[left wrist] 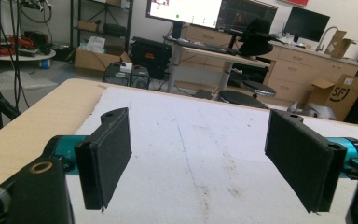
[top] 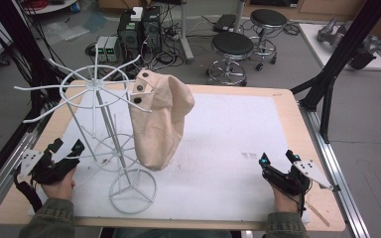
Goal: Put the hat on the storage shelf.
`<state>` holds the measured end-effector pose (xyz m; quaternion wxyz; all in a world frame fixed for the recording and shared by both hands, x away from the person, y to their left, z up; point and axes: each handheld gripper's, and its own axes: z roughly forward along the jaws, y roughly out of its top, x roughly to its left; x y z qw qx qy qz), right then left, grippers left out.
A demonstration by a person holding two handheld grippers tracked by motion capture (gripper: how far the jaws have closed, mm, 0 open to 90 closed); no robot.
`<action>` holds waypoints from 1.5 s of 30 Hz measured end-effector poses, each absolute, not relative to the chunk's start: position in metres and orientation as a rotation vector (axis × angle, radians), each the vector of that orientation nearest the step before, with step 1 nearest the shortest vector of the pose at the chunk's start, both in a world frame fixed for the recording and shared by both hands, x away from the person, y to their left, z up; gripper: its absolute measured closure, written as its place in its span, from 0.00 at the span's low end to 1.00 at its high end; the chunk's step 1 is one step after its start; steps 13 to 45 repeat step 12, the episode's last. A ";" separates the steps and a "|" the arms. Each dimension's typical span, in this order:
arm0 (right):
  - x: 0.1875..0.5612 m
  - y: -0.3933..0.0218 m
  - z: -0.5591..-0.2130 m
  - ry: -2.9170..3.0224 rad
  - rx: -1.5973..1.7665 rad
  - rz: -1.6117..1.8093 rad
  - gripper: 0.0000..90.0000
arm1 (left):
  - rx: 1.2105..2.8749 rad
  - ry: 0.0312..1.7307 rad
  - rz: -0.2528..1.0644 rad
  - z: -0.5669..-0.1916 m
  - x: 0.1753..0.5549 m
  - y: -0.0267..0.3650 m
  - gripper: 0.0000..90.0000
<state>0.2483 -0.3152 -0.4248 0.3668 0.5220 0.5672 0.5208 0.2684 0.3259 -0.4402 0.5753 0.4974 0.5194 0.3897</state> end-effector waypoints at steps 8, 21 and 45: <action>0.249 -0.315 -0.425 1.468 1.342 1.338 0.12 | 1.163 1.216 0.913 -0.440 0.269 0.326 0.25; 0.249 -0.314 -0.426 1.466 1.346 1.340 0.12 | 1.162 1.216 0.911 -0.440 0.269 0.326 0.25; 0.249 -0.314 -0.426 1.466 1.346 1.340 0.12 | 1.162 1.216 0.911 -0.440 0.269 0.326 0.25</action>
